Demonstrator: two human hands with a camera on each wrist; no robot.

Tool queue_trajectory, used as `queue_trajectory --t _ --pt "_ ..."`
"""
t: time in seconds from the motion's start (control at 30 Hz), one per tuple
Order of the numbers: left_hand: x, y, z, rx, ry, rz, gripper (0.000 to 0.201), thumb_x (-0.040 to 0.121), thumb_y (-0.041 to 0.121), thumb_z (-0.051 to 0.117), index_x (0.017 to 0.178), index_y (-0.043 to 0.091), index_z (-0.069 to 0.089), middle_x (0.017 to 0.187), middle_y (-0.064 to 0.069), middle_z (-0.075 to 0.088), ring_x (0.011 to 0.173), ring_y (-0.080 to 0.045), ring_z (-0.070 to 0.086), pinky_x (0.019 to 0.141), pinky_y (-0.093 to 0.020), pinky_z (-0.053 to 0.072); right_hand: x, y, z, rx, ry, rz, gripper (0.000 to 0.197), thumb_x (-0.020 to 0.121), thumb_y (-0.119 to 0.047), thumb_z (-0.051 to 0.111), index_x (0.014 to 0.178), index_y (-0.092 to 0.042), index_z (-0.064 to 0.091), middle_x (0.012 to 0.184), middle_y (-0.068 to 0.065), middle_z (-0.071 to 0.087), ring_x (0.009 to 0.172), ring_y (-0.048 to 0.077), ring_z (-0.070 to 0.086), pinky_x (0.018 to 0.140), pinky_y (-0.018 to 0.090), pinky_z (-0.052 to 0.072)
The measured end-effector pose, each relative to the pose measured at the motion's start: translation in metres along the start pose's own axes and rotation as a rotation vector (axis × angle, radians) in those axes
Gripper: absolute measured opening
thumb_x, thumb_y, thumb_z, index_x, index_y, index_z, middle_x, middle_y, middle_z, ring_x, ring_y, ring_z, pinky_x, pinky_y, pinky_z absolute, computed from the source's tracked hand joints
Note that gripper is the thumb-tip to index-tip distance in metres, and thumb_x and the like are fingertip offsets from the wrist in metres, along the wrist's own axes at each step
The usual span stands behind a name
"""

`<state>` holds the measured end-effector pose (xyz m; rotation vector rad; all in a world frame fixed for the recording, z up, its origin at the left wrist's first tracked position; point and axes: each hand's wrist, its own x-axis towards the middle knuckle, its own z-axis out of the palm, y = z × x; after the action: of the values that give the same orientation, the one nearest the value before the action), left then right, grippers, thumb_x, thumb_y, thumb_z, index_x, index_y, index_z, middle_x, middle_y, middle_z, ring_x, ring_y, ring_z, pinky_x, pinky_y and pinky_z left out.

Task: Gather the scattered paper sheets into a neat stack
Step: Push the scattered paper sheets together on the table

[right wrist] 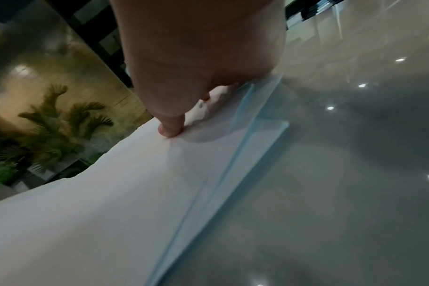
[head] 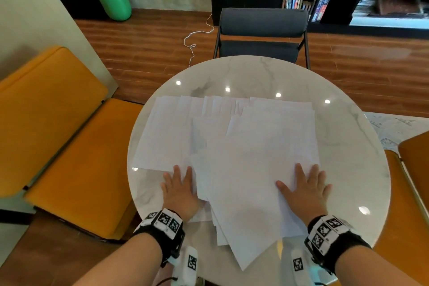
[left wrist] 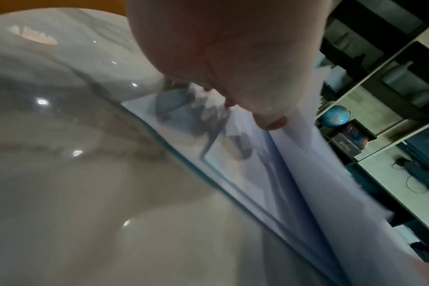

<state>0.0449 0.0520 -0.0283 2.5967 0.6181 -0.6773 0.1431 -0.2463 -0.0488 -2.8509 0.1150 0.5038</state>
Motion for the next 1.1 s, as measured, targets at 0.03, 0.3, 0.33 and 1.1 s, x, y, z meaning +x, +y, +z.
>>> queue_trajectory --t 0.03,0.3,0.33,1.1 --pt "0.000 -0.003 -0.003 -0.018 0.027 0.022 0.096 0.079 0.069 0.035 0.151 0.023 -0.010 0.161 -0.010 -0.013 0.145 -0.040 -0.017 0.116 -0.053 -0.005 -0.001 -0.001 0.000 -0.003 -0.003 -0.024 0.085 0.084 -0.070 0.034 0.151 -0.028 0.003 0.159 0.018 -0.012 0.146 0.036 -0.011 0.116 0.052 -0.005" --pt "0.047 -0.065 -0.053 -0.045 0.228 -0.203 0.078 0.092 0.061 0.027 0.152 0.019 0.001 0.162 -0.011 -0.006 0.148 -0.034 -0.007 0.119 -0.052 0.003 0.009 0.016 -0.012 0.067 0.014 0.023 0.084 0.082 -0.064 0.049 0.150 -0.025 0.018 0.161 0.012 -0.005 0.148 0.030 -0.007 0.118 0.051 -0.002" --pt "0.053 -0.069 -0.058 -0.017 0.196 -0.220 0.079 0.091 0.062 0.025 0.151 0.018 0.000 0.162 -0.011 -0.005 0.148 -0.035 -0.005 0.118 -0.053 0.004 0.010 0.016 -0.013 0.069 0.010 0.023 0.084 0.083 -0.062 0.050 0.150 -0.024 0.018 0.161 0.012 -0.004 0.148 0.029 -0.006 0.118 0.051 -0.002" --pt "0.014 -0.015 -0.011 0.001 -0.004 0.061 0.084 0.090 0.064 0.026 0.151 0.017 -0.010 0.159 -0.012 -0.022 0.146 -0.033 -0.020 0.118 -0.052 -0.005 -0.014 -0.017 -0.003 -0.028 -0.013 -0.066 0.059 0.097 -0.021 0.033 0.151 -0.013 0.012 0.161 0.011 -0.003 0.148 0.030 -0.007 0.118 0.052 0.001"
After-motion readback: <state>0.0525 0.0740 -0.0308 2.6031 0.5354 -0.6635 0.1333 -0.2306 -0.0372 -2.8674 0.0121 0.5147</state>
